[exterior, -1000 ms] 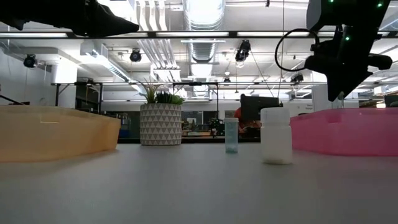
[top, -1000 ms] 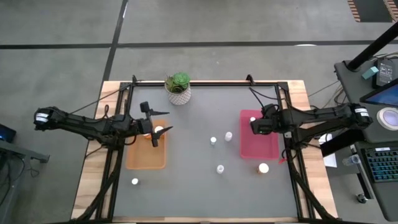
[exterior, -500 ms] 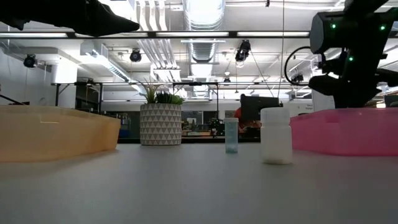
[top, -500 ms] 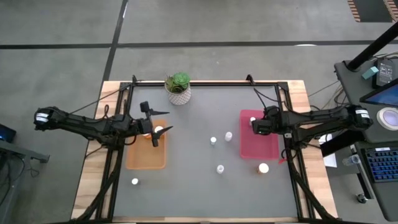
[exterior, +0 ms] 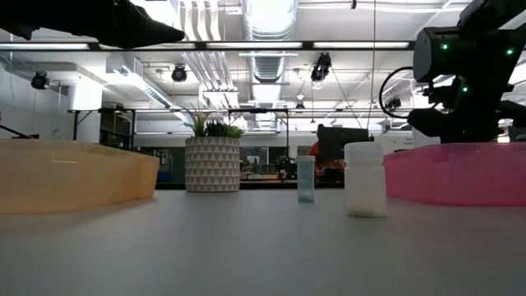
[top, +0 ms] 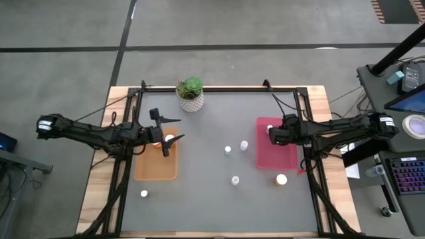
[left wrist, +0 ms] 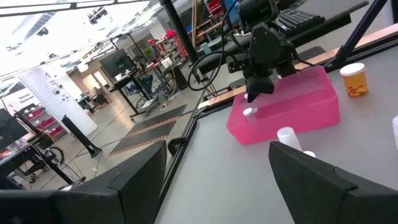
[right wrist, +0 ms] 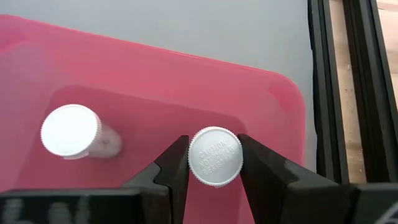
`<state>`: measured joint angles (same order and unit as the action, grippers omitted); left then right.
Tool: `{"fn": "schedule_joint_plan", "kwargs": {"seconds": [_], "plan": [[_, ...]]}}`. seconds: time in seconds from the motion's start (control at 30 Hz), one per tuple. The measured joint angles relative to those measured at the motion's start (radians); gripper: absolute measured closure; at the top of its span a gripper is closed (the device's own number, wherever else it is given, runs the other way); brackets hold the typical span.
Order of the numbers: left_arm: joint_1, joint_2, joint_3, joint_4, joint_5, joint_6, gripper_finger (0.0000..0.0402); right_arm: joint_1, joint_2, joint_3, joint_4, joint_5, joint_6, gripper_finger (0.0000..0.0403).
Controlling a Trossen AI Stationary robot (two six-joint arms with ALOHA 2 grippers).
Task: Pick and place medicine bottles into bin by pill shape (circle, oval)
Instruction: Put the blue tablet bottle into the pink bin, then put the blue capsule bottle into the orange bin
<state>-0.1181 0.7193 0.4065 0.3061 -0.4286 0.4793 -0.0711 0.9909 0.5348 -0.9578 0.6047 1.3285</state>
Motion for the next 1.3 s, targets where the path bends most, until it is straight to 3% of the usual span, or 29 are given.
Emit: {"fn": "schedule_joint_plan", "kwargs": {"seconds": [0.43,0.83,1.1,1.3], "plan": [[0.0,0.0,0.0,0.0,0.0,0.0,0.0134,0.0,0.0,-0.014,0.018,0.0,0.008,0.0281],[0.0,0.0,0.0,0.0,0.0,0.0,0.0134,0.0,0.0,-0.015,0.017,-0.001,0.008,0.0214],[0.0,0.0,0.0,0.0,0.0,0.0,0.0134,0.001,0.0,0.085,-0.093,0.0,-0.023,0.0211],[0.0,0.0,0.0,0.0,0.0,-0.002,0.0134,0.015,0.0,0.165,-0.083,0.006,-0.113,0.0218]]}}
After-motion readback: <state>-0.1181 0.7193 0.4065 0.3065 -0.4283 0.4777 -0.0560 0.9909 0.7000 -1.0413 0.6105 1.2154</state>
